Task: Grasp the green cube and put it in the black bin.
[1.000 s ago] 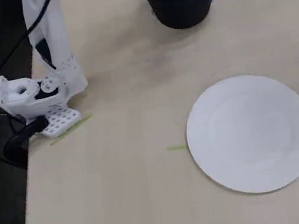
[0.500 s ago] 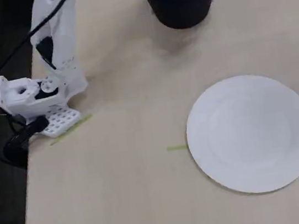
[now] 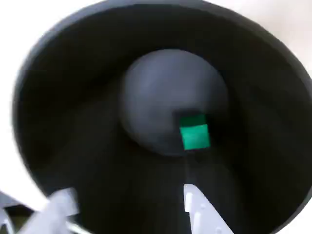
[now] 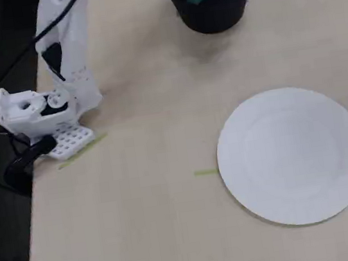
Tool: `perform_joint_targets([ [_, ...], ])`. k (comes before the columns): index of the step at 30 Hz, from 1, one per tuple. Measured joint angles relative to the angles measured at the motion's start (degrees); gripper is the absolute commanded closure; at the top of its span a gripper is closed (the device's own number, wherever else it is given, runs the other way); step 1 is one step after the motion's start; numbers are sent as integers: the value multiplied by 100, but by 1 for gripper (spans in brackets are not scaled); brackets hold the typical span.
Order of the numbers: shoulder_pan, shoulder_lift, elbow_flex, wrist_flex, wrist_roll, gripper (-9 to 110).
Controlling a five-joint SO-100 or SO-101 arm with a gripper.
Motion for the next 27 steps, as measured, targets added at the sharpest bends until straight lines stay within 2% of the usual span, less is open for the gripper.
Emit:
perform_joint_targets([
  [5, 809, 888, 62, 9, 281, 102],
  [9, 2329, 2241, 729, 9, 492, 102],
  [13, 3797, 4166, 2188, -149, 633, 102],
  [15, 3797, 5361, 3296, -659, 642, 102],
  [18, 3208, 7269, 5634, -1978, 835, 102],
  [22, 3103, 8991, 8543, -3252, 888, 102],
  [27, 3252, 10731, 11145, -3981, 677, 102],
])
